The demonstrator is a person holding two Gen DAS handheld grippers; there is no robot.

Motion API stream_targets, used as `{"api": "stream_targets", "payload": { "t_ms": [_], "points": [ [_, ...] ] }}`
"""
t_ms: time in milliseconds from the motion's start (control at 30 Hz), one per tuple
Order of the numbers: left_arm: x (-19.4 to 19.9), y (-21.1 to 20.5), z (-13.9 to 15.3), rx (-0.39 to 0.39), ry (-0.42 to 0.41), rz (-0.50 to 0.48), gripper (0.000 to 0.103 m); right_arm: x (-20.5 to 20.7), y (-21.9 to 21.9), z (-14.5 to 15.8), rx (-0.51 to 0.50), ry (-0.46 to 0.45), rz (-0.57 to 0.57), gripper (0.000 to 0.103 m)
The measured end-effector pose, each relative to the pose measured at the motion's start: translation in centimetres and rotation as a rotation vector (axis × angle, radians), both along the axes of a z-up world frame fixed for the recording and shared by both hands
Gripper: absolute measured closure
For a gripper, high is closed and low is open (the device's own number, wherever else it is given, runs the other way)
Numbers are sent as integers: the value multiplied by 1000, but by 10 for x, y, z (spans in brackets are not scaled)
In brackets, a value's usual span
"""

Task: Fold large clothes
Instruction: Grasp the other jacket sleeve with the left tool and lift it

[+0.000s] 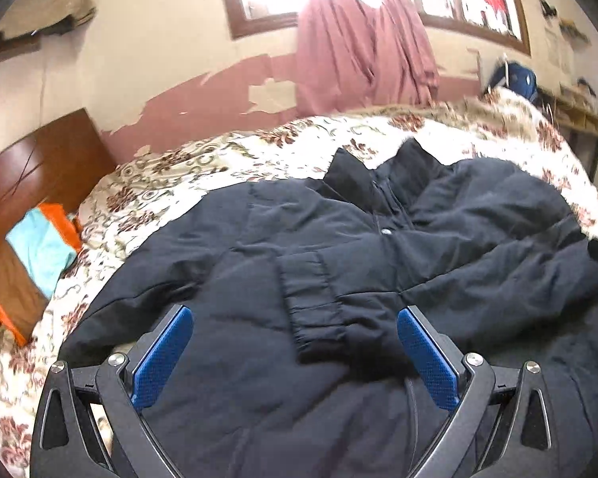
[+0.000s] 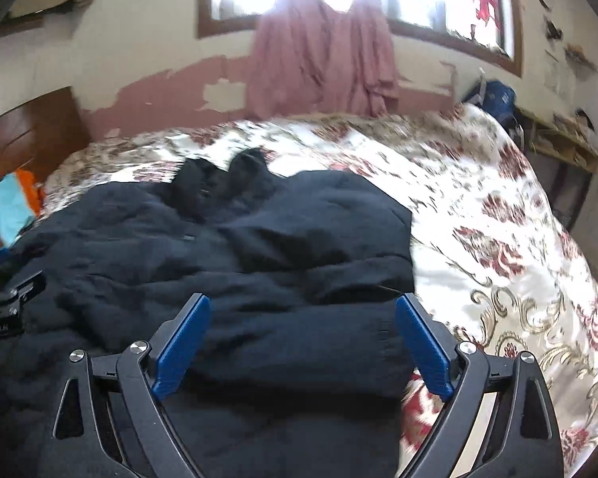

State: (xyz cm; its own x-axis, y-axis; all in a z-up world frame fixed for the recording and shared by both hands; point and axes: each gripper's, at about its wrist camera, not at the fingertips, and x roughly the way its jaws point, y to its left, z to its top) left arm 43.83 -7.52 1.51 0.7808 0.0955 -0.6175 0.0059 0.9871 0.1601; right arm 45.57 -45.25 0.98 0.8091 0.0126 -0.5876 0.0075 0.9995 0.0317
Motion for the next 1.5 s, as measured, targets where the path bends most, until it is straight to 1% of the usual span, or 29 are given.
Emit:
{"api": "stream_targets", "payload": {
  "t_ms": [133, 300, 400, 433, 467, 600, 700, 800, 867, 1000, 1167, 1233, 1267, 1367, 1400, 1433, 1467, 1500],
  "points": [
    [-19, 35, 9, -67, 1, 33, 0, -17, 43, 16, -12, -8, 94, 7],
    [-39, 94, 11, -153, 4, 104, 0, -31, 101, 24, 33, -5, 220, 3],
    [-57, 138, 8, -225, 6, 167, 0, -39, 138, 25, 73, -2, 309, 2],
    [-61, 146, 6, -236, 8, 179, 0, -42, 149, 24, 83, -3, 336, 2],
    [-67, 163, 4, -246, 15, 211, 0, -46, 161, 24, 92, -1, 363, 2],
    [-84, 206, -9, -218, 24, 279, 0, -57, 204, 17, 118, 9, 437, 2],
    [-97, 236, -19, -190, 26, 325, 0, -64, 230, 8, 129, 22, 470, 2],
    [-103, 259, -29, -170, 46, 363, 0, -70, 259, -6, 117, 48, 500, 2],
    [-105, 276, -41, -172, 69, 386, 0, -70, 271, -15, 100, 70, 514, 2],
    [-109, 294, -60, -172, 102, 417, 0, -61, 287, -28, 50, 95, 521, 2],
    [-106, 310, -90, -224, 144, 456, 0, -49, 289, -34, 17, 102, 495, 2],
    [-103, 315, -101, -242, 158, 470, 0, -43, 287, -36, -5, 95, 468, 2],
    [-101, 318, -107, -261, 168, 476, 0, -40, 286, -37, -15, 89, 454, 2],
    [-96, 326, -121, -367, 193, 477, 0, -23, 282, -35, -41, 69, 402, 2],
    [-96, 331, -125, -432, 193, 476, 0, -18, 282, -34, -47, 65, 390, 2],
    [-95, 334, -127, -476, 188, 476, 0, -8, 281, -32, -58, 56, 360, 2],
    [-96, 341, -130, -586, 164, 463, 0, 0, 281, -29, -63, 47, 340, 2],
    [-96, 346, -132, -677, 134, 443, 0, 11, 280, -26, -63, 32, 320, 2]
  ]
}}
